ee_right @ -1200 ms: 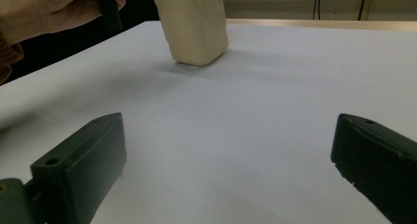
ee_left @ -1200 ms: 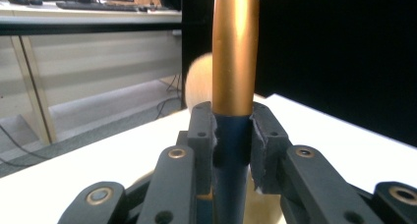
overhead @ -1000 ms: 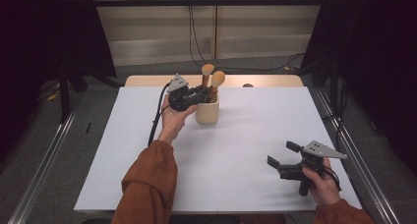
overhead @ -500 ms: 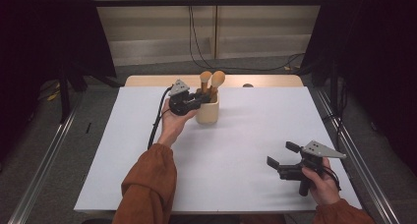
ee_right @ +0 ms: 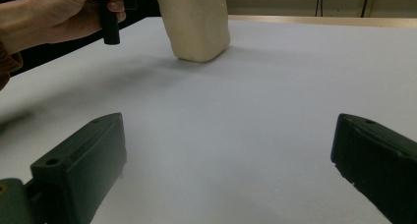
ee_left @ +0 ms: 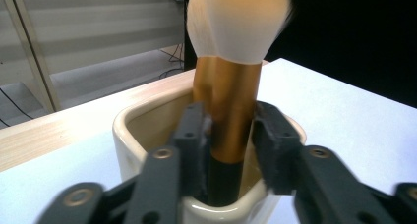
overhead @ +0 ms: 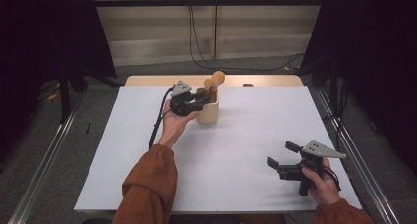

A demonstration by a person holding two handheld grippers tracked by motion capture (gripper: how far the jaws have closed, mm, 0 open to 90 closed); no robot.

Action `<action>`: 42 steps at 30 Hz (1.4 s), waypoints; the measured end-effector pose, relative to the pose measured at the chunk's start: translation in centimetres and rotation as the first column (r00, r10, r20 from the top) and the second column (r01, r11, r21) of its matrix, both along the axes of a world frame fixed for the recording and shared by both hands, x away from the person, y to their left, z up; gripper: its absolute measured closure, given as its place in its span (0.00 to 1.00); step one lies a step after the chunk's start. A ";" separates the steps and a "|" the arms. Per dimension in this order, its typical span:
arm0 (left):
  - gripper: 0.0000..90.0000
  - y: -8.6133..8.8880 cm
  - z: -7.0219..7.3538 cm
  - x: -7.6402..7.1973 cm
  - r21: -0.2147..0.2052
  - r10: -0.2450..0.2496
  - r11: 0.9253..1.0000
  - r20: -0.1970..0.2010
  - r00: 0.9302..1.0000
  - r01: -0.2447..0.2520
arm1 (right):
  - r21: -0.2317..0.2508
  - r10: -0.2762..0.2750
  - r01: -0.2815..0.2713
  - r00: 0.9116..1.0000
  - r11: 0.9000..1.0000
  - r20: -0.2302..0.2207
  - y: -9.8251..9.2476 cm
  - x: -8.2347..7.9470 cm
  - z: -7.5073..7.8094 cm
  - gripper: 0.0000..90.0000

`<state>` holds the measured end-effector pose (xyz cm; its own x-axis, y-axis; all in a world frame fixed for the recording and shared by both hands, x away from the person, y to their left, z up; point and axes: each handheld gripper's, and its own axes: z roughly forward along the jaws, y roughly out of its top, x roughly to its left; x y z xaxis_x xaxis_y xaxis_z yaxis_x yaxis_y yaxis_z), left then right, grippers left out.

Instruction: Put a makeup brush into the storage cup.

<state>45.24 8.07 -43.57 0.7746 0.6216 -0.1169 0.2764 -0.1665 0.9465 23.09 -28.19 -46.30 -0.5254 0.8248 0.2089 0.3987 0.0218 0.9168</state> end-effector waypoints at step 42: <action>0.06 3.0 2.9 -2.4 0.029 0.047 0.999 -0.031 0.998 -0.046 | -0.029 -0.035 0.036 0.999 0.999 0.023 -0.4 0.0 0.2 0.00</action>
